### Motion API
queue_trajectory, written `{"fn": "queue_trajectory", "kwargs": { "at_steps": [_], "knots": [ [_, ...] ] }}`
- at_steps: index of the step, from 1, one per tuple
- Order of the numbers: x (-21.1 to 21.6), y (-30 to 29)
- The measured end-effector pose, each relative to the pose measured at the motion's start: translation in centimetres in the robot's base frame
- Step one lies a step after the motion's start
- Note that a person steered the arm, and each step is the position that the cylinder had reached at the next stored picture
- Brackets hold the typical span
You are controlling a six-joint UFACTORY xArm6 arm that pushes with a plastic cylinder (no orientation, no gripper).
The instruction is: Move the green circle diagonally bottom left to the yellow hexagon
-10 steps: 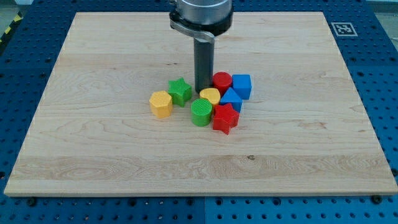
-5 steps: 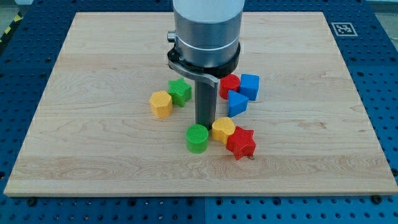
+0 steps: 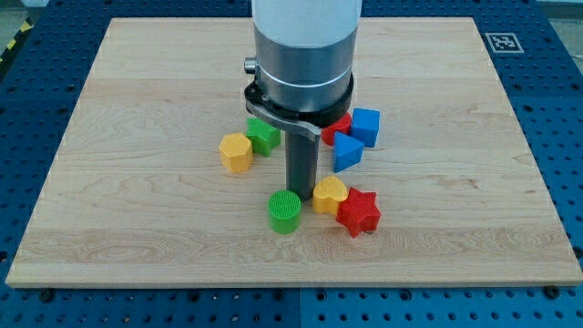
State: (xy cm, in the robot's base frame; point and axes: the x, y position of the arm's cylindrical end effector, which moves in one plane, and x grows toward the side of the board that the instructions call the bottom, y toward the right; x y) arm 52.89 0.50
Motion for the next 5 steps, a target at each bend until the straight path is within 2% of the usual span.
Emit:
{"fn": "queue_trajectory", "kwargs": {
  "at_steps": [2,5],
  "knots": [
    [1.6,0.2],
    [1.8,1.4]
  ]
}}
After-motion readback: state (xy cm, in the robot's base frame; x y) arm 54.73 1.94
